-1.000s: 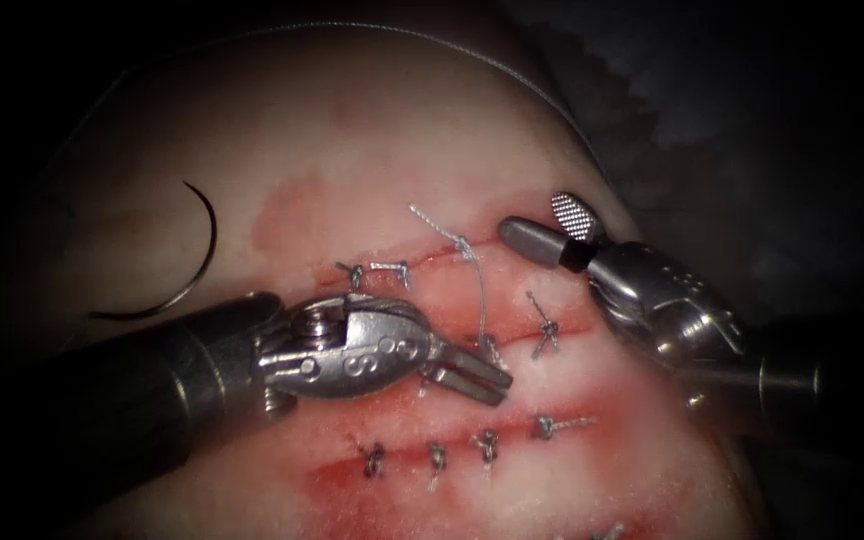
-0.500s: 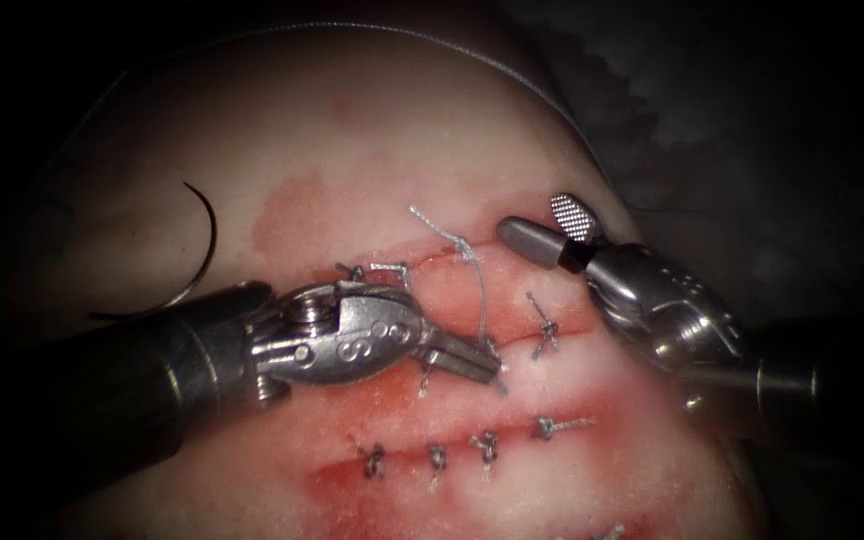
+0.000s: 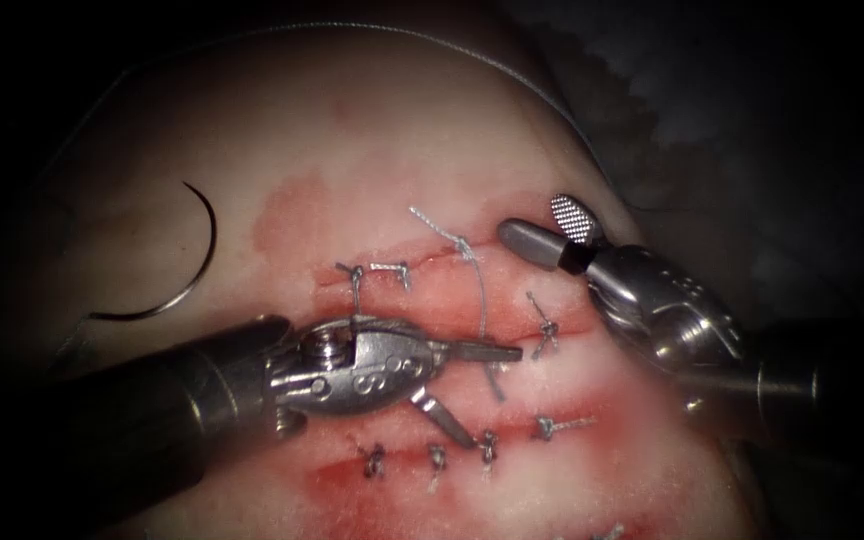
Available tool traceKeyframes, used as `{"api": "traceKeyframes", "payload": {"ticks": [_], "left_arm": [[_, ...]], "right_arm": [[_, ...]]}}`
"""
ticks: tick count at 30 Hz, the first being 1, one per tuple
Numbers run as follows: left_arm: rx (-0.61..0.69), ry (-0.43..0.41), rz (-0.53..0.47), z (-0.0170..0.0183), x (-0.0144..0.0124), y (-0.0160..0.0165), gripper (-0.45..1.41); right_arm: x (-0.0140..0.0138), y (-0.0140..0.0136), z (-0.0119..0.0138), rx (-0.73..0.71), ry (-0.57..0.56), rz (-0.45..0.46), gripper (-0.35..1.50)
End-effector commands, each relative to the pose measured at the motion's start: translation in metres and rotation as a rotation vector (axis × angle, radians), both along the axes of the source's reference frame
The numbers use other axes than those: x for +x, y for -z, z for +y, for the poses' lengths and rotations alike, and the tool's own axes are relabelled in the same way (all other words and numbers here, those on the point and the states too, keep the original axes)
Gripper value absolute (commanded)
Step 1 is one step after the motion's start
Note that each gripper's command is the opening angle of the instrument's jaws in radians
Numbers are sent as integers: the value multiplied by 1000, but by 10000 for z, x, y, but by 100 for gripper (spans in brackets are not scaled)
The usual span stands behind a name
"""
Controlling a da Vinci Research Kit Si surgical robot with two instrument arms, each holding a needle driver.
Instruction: Wound Closure
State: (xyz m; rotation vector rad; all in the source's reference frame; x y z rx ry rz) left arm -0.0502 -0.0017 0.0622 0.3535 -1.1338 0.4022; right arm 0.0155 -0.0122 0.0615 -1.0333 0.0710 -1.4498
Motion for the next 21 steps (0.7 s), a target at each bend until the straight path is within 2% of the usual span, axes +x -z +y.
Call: {"api": "traceKeyframes", "payload": {"ticks": [1, 2, 3, 5, 8, 12, 21], "left_arm": [[-2, 1, -3, 13, -7, 0, 10], [-6, 8, -2, 15, -8, 1, -23], [-11, 17, -1, 17, -9, 3, -45], [-4, 22, 1, 20, -9, 6, -45], [37, 93, 41, 27, -10, 10, -45], [64, 126, 58, 38, -8, 14, -45], [229, 346, -19, 77, -3, 17, -45]], "right_arm": [[9, -4, 3, -2, -2, 4, 142], [10, -4, 2, 3, -3, 9, 142], [10, -4, 2, 2, -3, 9, 143], [11, -4, 2, 6, -7, 11, 143], [11, -4, 1, 10, -11, 14, 143], [12, -4, 1, 9, -11, 14, 143], [9, -4, 2, 8, -10, 17, 145]]}}
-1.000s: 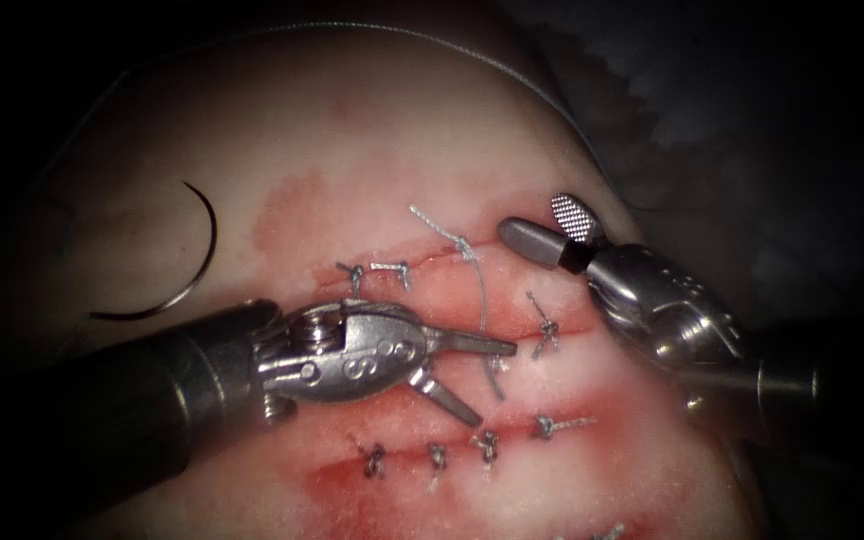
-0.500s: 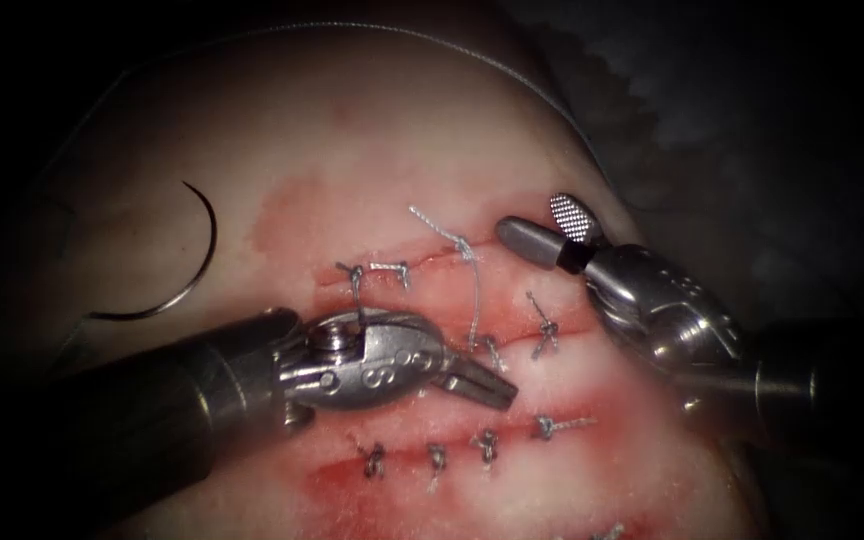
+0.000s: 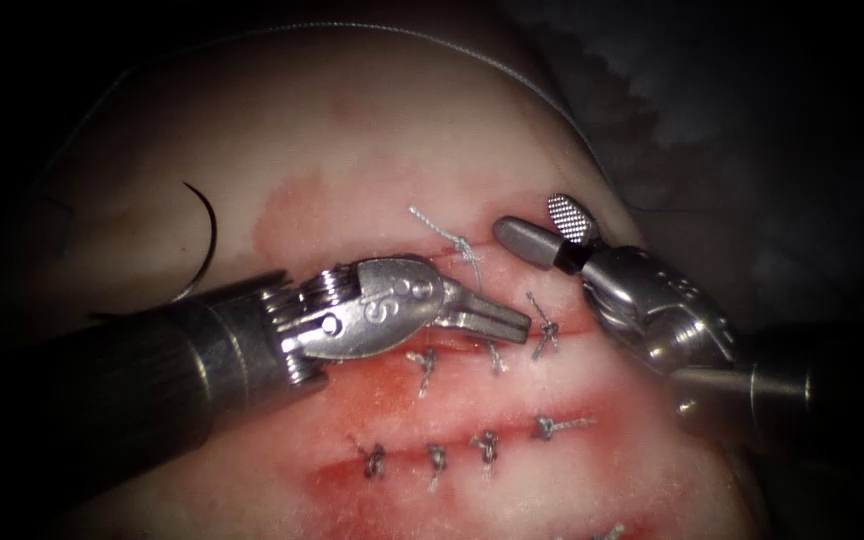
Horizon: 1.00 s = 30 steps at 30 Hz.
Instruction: Wound Closure
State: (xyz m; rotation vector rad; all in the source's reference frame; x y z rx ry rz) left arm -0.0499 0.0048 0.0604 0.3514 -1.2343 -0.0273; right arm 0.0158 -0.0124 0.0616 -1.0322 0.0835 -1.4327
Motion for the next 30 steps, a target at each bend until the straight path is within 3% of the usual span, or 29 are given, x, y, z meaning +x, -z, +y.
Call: {"api": "traceKeyframes", "payload": {"ticks": [1, 11, 17, 23, 30], "left_arm": [[18, 37, 0, 18, -4, -1, -45], [167, 249, -51, 69, 16, -16, -45], [218, 322, -52, 88, 31, -26, -45], [244, 388, -75, 97, 33, -27, -45], [263, 397, -89, 110, 31, -16, -45]], "right_arm": [[5, -3, 5, -5, -1, 6, 142], [-27, 16, 28, -126, 21, 52, 137], [-41, 21, 28, -122, 47, 51, 127], [-18, 7, 3, -102, 163, 60, 125], [22, 3, -12, -100, 267, 123, 130]]}}
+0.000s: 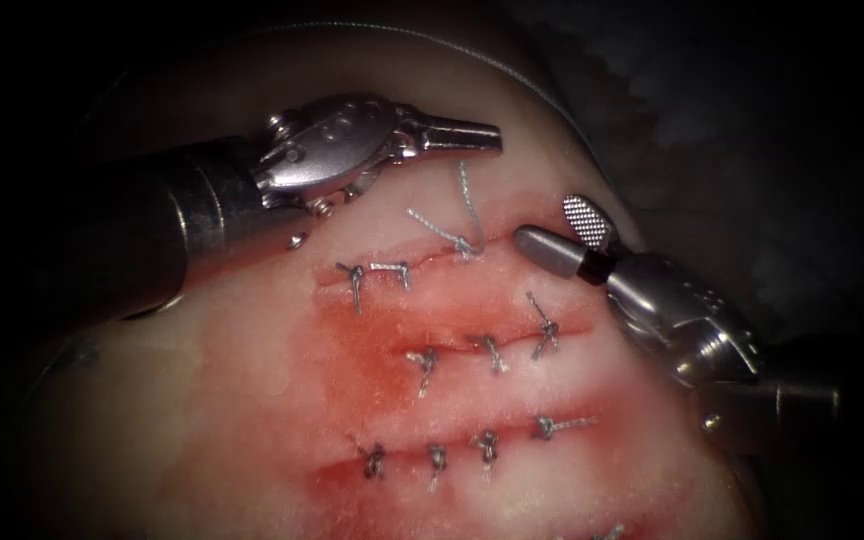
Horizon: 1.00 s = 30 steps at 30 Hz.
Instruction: Wound Closure
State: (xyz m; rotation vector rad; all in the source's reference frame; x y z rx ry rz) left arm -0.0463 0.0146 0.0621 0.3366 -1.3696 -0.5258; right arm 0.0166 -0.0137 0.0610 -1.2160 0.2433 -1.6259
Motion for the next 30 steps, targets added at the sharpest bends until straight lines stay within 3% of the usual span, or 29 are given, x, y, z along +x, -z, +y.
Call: {"api": "traceKeyframes", "payload": {"ticks": [1, 12, 30], "left_arm": [[-4, 6, -11, 14, -5, 2, -45], [3, 21, -26, 19, -11, 9, -45], [4, 14, -28, 17, -14, 9, -45]], "right_arm": [[17, -2, 1, -5, 5, 7, 130], [31, -9, 11, -9, -12, -14, 132], [64, -48, 37, -5, -37, -46, 133]]}}
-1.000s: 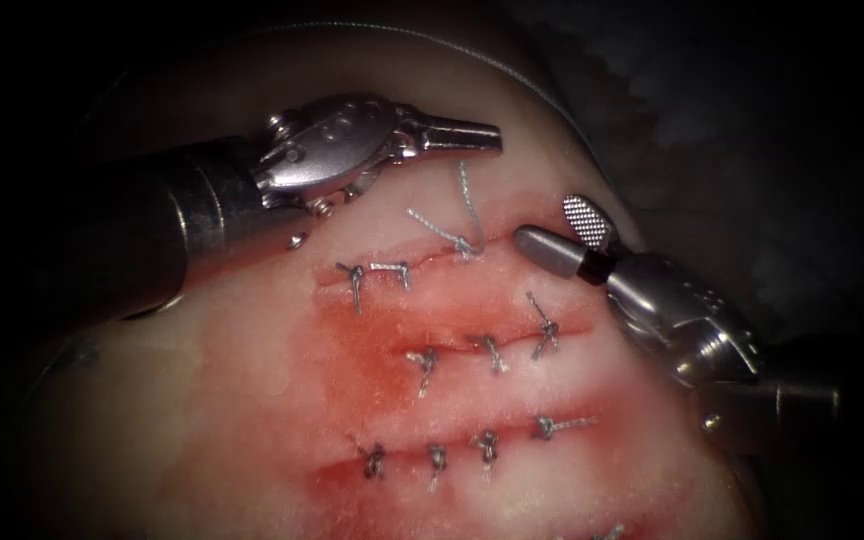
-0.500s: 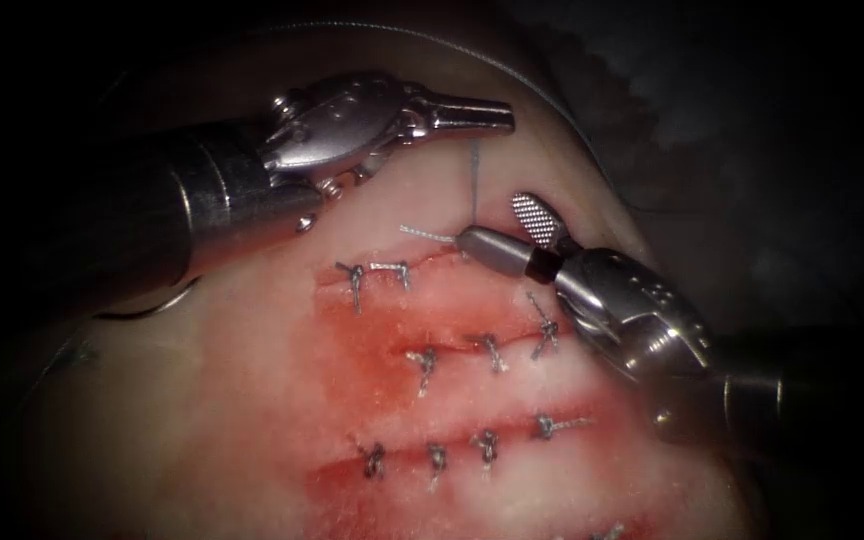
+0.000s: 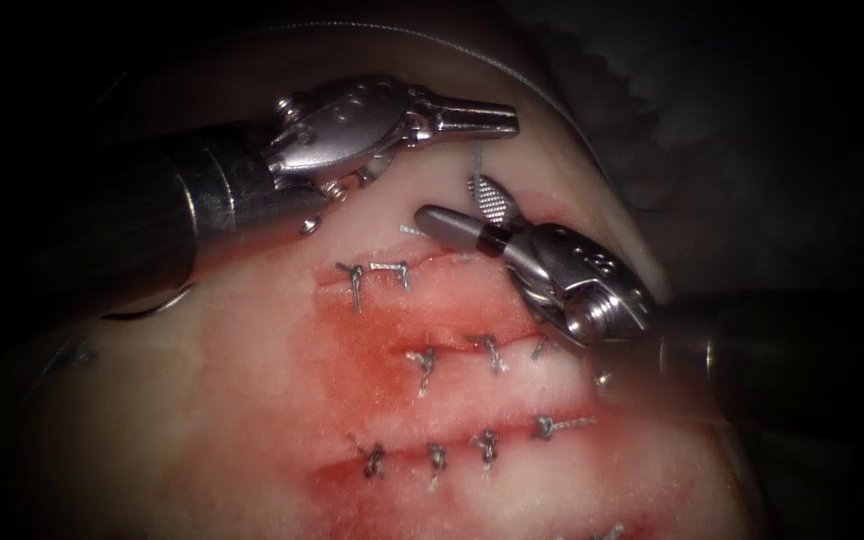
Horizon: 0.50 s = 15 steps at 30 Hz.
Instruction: Wound Closure
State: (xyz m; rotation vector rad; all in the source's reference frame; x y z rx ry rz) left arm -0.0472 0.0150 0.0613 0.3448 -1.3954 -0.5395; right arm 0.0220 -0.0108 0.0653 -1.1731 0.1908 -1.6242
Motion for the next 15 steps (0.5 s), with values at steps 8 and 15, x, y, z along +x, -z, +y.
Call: {"api": "traceKeyframes", "payload": {"ticks": [8, 15], "left_arm": [[-6, 3, -2, 13, -5, 1, -45], [-5, 3, -2, 13, -5, 1, -45]], "right_arm": [[19, -12, 16, -7, -11, -1, 133], [30, -16, 15, -11, -19, -6, 132]]}}
